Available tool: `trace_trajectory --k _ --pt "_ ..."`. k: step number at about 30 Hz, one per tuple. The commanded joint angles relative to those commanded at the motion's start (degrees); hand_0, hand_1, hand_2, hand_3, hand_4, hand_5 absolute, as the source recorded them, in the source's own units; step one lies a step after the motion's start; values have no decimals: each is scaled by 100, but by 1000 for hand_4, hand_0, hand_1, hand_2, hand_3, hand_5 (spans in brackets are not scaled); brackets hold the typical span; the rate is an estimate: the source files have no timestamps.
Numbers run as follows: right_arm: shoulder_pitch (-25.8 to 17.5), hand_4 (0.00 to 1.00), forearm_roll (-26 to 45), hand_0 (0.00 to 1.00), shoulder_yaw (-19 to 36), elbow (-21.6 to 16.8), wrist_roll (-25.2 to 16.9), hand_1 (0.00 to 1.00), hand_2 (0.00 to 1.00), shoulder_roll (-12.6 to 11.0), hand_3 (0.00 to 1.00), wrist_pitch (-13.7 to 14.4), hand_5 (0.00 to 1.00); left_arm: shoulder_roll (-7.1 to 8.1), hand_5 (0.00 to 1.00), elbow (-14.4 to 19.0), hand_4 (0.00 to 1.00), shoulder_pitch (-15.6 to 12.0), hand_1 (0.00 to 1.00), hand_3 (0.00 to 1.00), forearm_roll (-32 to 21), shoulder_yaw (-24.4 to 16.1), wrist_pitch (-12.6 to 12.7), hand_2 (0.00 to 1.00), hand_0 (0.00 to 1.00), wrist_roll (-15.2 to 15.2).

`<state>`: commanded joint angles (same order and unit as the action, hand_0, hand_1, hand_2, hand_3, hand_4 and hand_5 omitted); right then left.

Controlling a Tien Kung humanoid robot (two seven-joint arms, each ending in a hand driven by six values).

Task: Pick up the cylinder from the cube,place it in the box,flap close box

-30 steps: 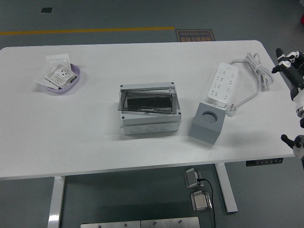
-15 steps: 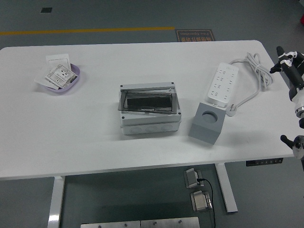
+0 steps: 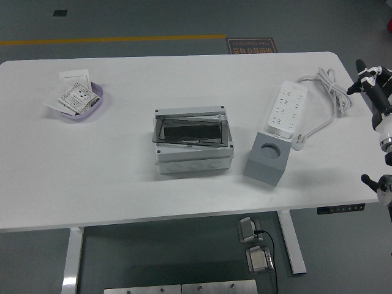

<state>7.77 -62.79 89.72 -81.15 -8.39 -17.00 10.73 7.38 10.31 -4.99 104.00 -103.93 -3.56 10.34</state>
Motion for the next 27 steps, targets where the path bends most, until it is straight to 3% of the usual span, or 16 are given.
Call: trace_trajectory --k 5,6,11,12,27 --pt "4 853 39 300 -4 7 -34 310 294 -2 285 5 500 1 271 0 635 2 670 591 -12 11 0 603 603 1" --pt "5 855 51 201 -8 8 -44 276 297 -3 288 9 503 1 271 0 635 3 670 591 -15 15 0 603 603 1" --pt "7 855 95 201 -25 10 -83 276 297 -8 288 28 503 1 271 0 635 4 670 591 -16 18 0 603 603 0" --pt "7 862 98 164 -27 11 -84 241 298 -9 291 29 524 1 274 0 634 3 670 590 -14 16 0 601 603 1" --pt "5 867 90 157 -38 16 -65 233 298 -5 296 16 550 3 272 0 634 0 671 591 14 -5 -3 601 601 0"
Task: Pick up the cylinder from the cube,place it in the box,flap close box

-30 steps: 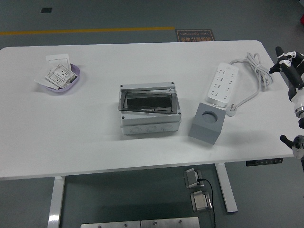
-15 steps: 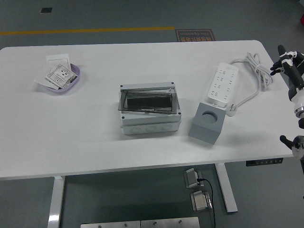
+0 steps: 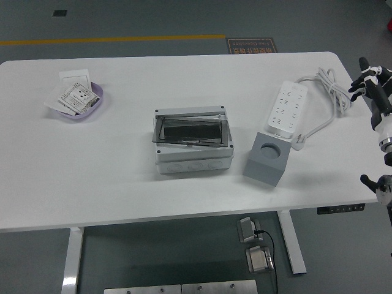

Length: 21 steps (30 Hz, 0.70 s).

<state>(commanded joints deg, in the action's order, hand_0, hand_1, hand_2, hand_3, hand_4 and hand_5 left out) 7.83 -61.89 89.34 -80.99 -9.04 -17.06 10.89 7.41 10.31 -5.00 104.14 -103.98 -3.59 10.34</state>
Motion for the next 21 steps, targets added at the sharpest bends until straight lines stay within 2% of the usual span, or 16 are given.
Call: trace_trajectory --k 19,21 --pt "-4 867 -2 155 0 3 -16 210 266 13 295 -11 561 -12 270 0 634 2 671 591 42 -35 -1 601 601 -7" --pt "-3 872 -11 145 0 5 -10 191 233 14 272 -12 574 -13 272 0 634 4 671 591 50 -42 -2 600 601 -6"
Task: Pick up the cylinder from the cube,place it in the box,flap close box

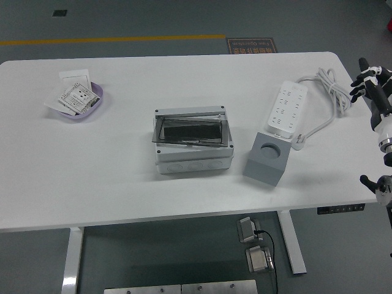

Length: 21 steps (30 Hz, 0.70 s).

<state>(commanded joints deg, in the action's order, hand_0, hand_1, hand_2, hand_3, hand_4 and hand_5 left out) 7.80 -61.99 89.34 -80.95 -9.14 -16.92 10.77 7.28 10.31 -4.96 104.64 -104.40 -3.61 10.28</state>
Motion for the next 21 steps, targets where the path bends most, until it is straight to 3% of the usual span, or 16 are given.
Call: trace_trajectory --k 16,17,21 --pt "7 871 106 108 0 29 4 163 202 -1 229 34 592 -2 270 0 634 0 670 591 27 -26 -1 600 601 -1" --pt "8 855 109 107 1 30 7 151 190 -1 216 32 643 -3 269 0 634 -1 671 591 32 -30 -2 601 601 0" --pt "11 855 105 107 -2 34 27 151 190 -2 216 21 643 -3 269 0 634 1 671 591 42 -39 -2 601 601 -1"
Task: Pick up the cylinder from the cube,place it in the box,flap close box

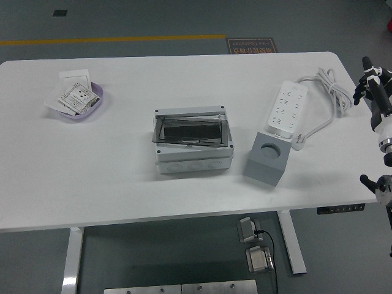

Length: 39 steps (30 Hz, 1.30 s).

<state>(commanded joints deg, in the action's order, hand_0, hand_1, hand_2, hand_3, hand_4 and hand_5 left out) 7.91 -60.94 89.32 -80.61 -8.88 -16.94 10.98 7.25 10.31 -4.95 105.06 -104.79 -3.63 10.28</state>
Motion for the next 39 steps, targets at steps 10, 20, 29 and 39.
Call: trace_trajectory --k 10,20,29,39 --pt "5 874 -24 101 -29 3 28 136 182 -2 208 -4 778 -2 269 0 635 6 670 591 12 -10 -1 601 601 -2" --pt "2 872 -80 82 -54 0 43 105 165 -6 189 31 804 3 269 0 635 0 670 591 31 -24 -1 601 601 -8" --pt "5 873 -74 29 -103 0 43 49 124 -8 151 42 826 1 270 0 635 4 670 591 31 -10 -2 601 601 -8" --pt "6 867 -72 19 -202 3 35 37 121 -13 145 45 833 5 270 0 635 -3 670 591 14 13 -3 601 601 -8"
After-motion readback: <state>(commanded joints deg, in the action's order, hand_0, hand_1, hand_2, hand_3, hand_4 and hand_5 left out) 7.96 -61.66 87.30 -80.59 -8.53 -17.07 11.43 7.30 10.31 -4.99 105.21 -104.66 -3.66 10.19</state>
